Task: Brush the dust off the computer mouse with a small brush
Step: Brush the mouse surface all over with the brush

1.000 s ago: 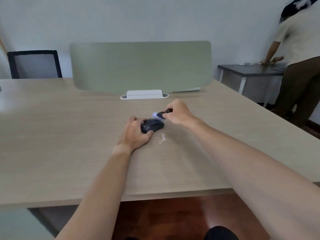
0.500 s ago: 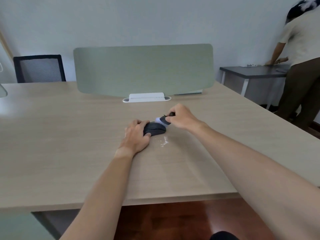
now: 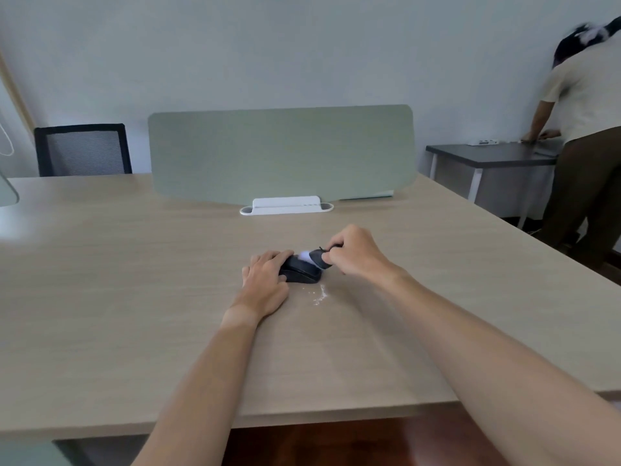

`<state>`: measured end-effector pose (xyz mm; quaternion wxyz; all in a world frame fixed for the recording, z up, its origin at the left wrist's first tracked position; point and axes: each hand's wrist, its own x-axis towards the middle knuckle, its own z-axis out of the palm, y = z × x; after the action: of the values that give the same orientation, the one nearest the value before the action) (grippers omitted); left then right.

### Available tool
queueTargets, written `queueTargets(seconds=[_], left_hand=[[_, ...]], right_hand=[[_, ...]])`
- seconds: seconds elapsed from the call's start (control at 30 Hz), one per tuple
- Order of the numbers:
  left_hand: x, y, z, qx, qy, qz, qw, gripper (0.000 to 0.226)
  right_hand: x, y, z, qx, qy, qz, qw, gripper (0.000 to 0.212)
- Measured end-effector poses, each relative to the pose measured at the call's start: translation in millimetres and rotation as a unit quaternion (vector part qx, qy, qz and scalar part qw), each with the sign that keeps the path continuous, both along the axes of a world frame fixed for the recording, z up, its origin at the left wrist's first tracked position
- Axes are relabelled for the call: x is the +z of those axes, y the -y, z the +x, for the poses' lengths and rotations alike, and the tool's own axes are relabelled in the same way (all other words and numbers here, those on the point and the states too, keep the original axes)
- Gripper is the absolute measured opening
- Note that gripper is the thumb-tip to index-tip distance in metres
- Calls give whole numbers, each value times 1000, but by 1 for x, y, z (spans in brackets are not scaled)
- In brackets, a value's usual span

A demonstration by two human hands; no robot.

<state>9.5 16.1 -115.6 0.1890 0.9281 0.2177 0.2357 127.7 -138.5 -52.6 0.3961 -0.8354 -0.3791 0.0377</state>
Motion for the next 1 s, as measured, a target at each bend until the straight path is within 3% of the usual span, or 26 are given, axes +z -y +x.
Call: queueTargets(seconds=[0.37, 0.5, 0.77, 0.9, 1.0], left_hand=[[-1, 0, 2, 0, 8, -5, 1000, 60], [0, -1, 2, 3, 8, -3, 1000, 59], [-3, -2, 3, 1, 22, -8, 1000, 59], [-5, -4, 4, 4, 22, 1, 1000, 59], [-6, -4, 5, 7, 24, 5, 1000, 58]], right_hand=[[4, 8, -6, -2, -26, 3, 1000, 14], [14, 10, -8, 0, -56, 18, 998, 25], [6, 6, -9, 3, -26, 3, 1000, 13], [12, 4, -12, 8, -59, 25, 998, 24], [11, 0, -7, -10, -14, 37, 999, 23]])
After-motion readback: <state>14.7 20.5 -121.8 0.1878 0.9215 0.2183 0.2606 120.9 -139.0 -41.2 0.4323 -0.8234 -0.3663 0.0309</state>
